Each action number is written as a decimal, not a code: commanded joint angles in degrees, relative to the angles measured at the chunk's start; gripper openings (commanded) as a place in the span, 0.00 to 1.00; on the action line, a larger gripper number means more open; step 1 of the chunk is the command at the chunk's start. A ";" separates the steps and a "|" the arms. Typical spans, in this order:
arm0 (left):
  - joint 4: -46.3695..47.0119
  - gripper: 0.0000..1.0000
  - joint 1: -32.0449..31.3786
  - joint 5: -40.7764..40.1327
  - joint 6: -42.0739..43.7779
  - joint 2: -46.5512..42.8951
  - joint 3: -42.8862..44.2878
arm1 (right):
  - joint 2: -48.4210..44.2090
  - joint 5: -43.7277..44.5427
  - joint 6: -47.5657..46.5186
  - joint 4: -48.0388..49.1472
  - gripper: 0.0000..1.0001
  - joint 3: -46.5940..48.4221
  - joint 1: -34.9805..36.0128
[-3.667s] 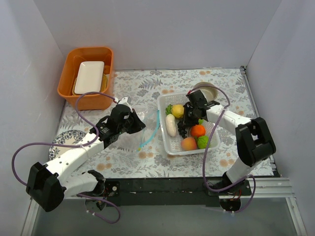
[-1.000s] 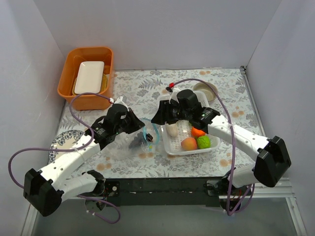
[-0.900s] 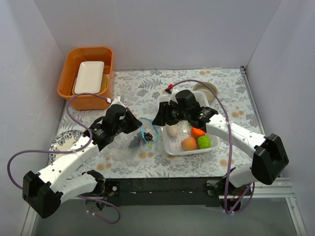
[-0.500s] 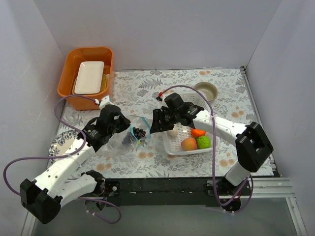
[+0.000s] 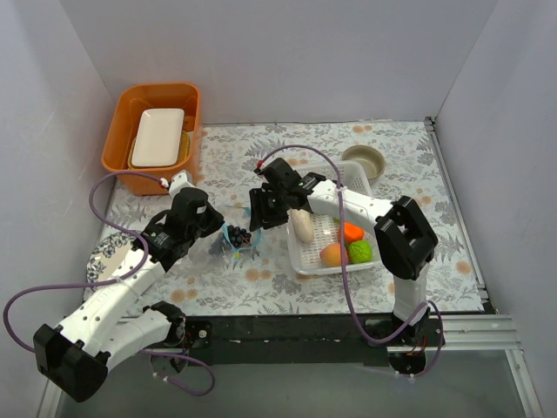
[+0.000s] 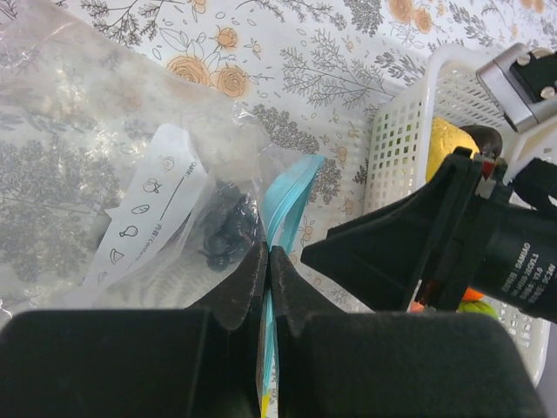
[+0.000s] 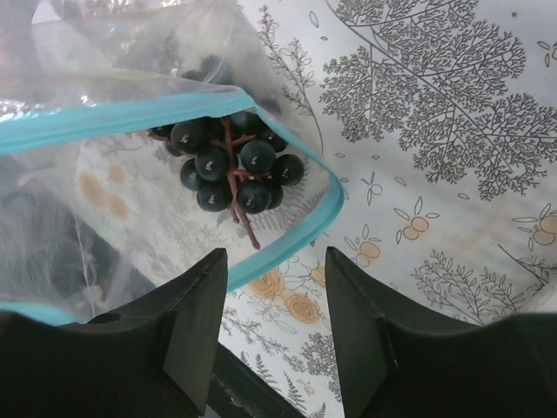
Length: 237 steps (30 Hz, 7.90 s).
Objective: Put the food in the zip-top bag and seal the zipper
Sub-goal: Adjust the zipper food storage bag at the center of the board, then pick up the fake fruit from the bin, then place the fake fruit in the zipper food storage bag.
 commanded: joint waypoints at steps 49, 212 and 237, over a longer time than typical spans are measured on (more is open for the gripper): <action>3.56 0.00 0.77 6.35 2.19 -1.55 0.06 | 5.38 -0.46 0.69 2.58 0.01 0.87 0.95; 6.73 0.00 1.65 21.21 9.57 2.84 3.93 | -30.39 4.47 -7.22 2.14 0.31 -26.28 -24.45; 8.31 0.00 1.65 23.06 8.61 3.90 4.11 | -22.32 -8.53 -5.20 9.35 0.32 -13.72 -4.94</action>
